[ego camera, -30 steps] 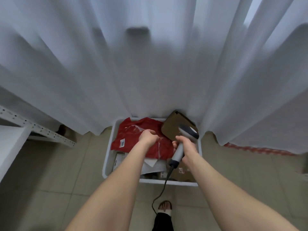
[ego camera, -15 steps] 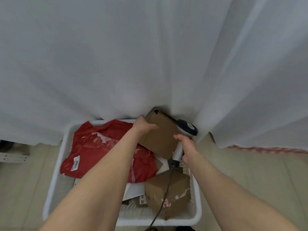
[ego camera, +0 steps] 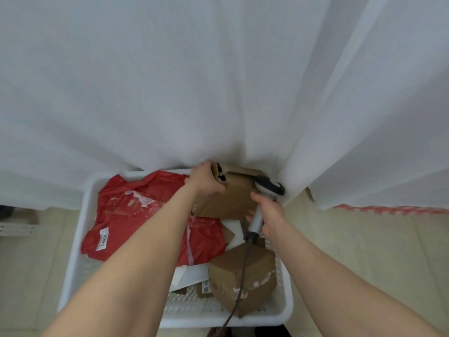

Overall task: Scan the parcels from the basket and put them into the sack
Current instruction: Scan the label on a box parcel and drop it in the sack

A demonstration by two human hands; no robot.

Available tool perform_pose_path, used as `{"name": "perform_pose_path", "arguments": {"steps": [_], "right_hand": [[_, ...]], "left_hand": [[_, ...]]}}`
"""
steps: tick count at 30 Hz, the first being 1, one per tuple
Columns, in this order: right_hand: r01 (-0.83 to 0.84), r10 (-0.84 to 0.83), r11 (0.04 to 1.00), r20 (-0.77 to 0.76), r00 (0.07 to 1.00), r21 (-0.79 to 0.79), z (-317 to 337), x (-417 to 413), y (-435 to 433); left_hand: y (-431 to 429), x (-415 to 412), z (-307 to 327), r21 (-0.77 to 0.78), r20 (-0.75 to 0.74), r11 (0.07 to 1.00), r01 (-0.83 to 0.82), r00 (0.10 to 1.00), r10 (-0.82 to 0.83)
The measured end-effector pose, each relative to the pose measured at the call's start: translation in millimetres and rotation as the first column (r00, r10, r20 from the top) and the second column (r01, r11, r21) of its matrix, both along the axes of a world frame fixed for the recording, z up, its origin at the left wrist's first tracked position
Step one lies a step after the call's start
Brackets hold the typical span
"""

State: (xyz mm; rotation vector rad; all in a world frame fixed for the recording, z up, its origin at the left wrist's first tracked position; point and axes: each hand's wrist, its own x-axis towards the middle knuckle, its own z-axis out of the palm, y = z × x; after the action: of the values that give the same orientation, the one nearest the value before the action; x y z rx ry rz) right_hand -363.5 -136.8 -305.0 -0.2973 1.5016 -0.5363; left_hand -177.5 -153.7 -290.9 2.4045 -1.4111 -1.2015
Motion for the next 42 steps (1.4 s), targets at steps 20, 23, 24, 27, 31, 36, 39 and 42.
{"name": "perform_pose_path", "arguments": {"steps": [20,23,24,27,31,36,39,42], "right_hand": [[-0.119,0.118,0.992,0.025,0.993,0.045,303.3,56.5,70.0],[-0.163,0.157,0.986,0.115,0.981,0.046,336.7,54.0,72.8],[-0.165,0.158,0.985,0.142,0.977,0.039,347.0,51.9,75.6],[-0.161,0.167,0.986,0.190,0.968,-0.050,378.7,45.4,84.9],[-0.185,0.219,0.963,0.172,0.961,-0.194,420.8,27.2,94.8],[-0.297,0.392,0.904,0.322,0.862,-0.307,470.1,8.4,109.0],[-0.387,0.521,0.840,0.368,0.770,-0.380,489.0,3.2,116.0],[-0.465,0.610,0.785,0.383,0.693,-0.409,502.1,3.9,123.9]], "left_hand": [[164.3,-5.4,318.1,-0.269,0.465,0.923,0.274,0.877,-0.124],[180.7,-12.3,352.4,-0.295,0.509,0.925,0.240,0.858,-0.060],[186.5,-17.2,363.8,-0.308,0.518,0.924,0.226,0.854,-0.036],[202.2,-30.1,395.9,-0.328,0.477,0.933,0.149,0.879,0.028],[221.8,-26.4,442.4,-0.372,0.062,0.869,-0.328,0.925,0.375],[261.1,-8.2,477.5,-0.206,-0.272,0.527,-0.824,0.566,0.779],[292.5,2.3,492.5,0.119,-0.511,0.368,-0.922,0.261,0.819],[317.9,13.1,498.4,0.319,-0.631,0.311,-0.895,0.044,0.775]]}}
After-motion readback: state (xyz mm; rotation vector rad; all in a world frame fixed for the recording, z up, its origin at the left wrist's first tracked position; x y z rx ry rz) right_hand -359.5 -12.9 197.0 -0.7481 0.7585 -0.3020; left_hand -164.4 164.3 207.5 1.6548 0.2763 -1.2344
